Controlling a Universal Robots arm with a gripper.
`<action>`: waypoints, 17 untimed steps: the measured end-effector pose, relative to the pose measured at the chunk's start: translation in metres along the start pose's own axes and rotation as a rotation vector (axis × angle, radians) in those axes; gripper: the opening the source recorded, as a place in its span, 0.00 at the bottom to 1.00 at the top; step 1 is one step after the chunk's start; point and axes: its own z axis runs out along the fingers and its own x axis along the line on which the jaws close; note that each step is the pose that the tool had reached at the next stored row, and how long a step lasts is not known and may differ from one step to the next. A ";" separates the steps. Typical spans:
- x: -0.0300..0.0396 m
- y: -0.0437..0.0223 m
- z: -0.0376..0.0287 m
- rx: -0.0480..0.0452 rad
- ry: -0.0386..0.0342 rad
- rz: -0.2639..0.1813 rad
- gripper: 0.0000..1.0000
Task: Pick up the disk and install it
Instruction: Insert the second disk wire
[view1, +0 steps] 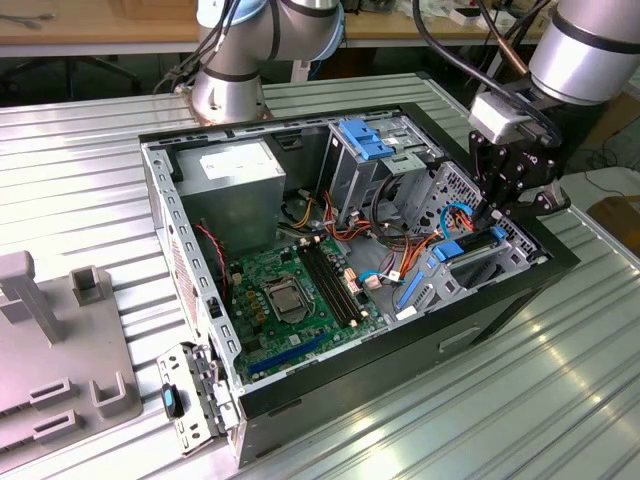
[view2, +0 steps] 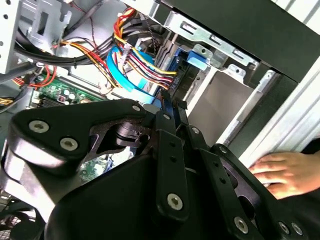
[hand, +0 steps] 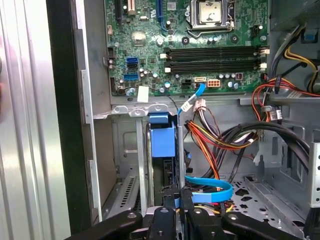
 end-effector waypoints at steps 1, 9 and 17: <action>0.0015 -0.0001 0.0007 -0.0002 -0.0053 0.000 0.16; 0.0113 0.0001 0.0045 -0.0013 -0.0294 0.003 0.16; 0.0127 0.0038 0.0086 0.0099 -0.0453 0.006 0.16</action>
